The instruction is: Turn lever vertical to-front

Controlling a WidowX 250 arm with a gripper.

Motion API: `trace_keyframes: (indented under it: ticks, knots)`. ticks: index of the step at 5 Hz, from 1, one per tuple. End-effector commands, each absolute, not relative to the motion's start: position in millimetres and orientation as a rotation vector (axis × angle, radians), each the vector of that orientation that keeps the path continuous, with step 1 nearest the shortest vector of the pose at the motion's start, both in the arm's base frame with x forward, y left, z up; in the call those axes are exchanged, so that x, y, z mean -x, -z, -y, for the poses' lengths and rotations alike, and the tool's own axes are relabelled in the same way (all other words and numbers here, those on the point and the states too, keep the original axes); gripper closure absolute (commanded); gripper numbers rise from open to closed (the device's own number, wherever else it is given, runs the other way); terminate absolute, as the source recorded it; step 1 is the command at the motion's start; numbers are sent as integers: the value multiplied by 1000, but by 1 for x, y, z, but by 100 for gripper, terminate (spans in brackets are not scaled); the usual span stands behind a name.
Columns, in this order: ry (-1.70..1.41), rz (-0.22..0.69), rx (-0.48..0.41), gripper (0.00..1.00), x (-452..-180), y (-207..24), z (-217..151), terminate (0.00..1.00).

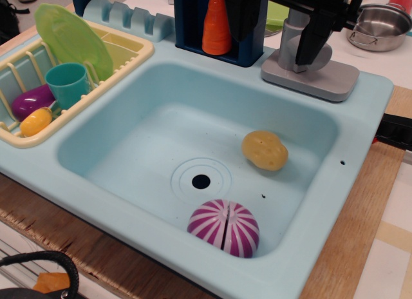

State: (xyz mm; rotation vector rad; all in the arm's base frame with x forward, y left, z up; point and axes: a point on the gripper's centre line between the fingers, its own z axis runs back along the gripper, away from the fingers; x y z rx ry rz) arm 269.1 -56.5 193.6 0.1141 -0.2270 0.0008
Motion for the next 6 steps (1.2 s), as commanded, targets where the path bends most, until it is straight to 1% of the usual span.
trace_keyframes:
  ticks: [1,2,4,6]
  knots:
    - [-1,227,-114,0,-269,-194,56,0]
    - [88,327,-103,0,-275,-201,67,0]
    - [170,409,-110,0,-293,-206,83,0]
    - [224,468,-151,0,-315,-210,91,0]
